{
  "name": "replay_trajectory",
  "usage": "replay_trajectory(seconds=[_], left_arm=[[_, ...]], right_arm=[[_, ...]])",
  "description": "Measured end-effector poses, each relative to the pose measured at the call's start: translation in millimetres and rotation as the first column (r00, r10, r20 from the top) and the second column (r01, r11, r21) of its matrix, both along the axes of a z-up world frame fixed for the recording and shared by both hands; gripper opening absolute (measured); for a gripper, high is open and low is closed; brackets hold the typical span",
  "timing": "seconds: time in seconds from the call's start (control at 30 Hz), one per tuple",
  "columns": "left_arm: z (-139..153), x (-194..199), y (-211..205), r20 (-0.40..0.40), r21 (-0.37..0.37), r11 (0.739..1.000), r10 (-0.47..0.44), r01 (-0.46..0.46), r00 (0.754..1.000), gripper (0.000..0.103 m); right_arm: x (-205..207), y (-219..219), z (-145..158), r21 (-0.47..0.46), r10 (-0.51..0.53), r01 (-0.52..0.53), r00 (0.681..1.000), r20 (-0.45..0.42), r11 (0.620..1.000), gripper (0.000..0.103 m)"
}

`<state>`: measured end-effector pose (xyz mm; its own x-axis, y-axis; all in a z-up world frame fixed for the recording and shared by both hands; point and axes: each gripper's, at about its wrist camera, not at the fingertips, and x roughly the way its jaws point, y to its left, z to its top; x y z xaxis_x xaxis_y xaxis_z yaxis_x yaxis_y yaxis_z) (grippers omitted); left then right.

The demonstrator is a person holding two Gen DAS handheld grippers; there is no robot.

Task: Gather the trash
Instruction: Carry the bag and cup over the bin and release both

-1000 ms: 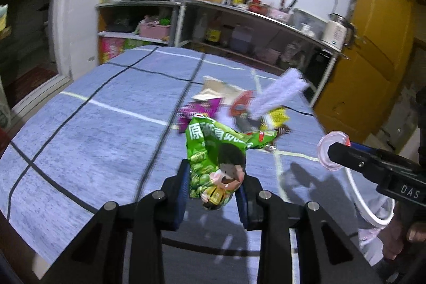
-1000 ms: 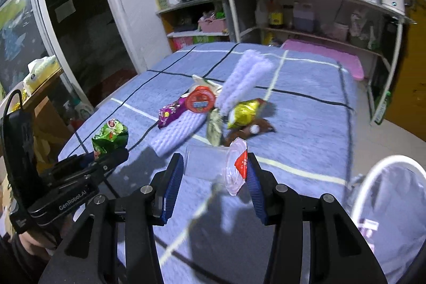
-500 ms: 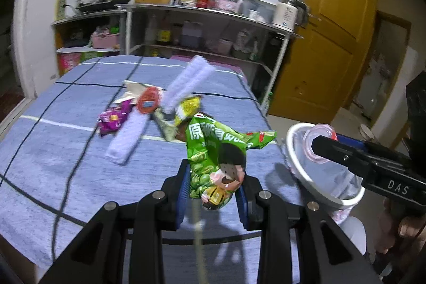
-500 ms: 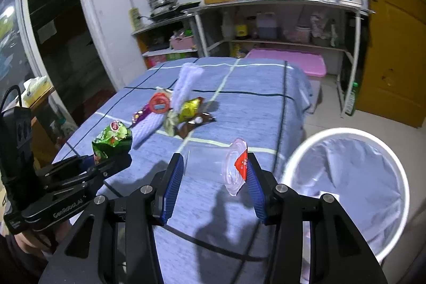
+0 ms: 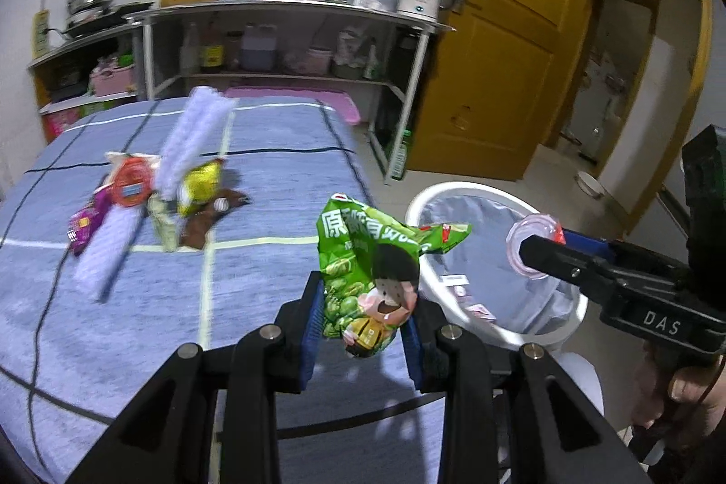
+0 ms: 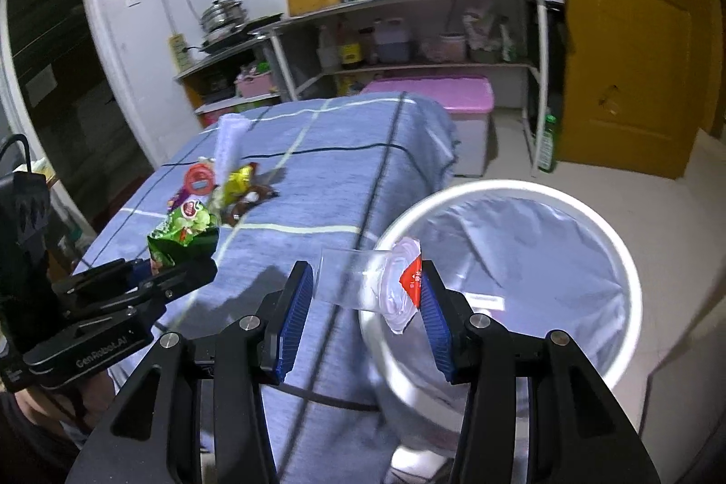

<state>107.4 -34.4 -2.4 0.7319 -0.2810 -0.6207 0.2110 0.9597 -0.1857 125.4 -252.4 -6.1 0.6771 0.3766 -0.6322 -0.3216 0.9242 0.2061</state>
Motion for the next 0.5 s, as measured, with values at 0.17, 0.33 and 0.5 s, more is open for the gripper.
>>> replay_trajectory(seconds=[0.17,0.33,0.5], left_arm=[[-2,7,-26,-0.010,-0.008,0.998,-0.068,0.068,0.998,0.032],[-5,14,-46,-0.025,-0.011,0.992,-0.124,0.124,0.992,0.032],[-8,22,-64,-0.039,-0.009,0.985,-0.171,0.171,0.985,0.033]], right_arm=[[-1,-26,-8,0.000,-0.053,0.053,0.998,-0.021,0.999,0.048],[-2,-48,-16,-0.004,-0.100,0.100,0.994,-0.047,0.995,0.048],[-2,-60,-23,-0.007,-0.125,0.125,0.990,-0.065,0.992,0.048]])
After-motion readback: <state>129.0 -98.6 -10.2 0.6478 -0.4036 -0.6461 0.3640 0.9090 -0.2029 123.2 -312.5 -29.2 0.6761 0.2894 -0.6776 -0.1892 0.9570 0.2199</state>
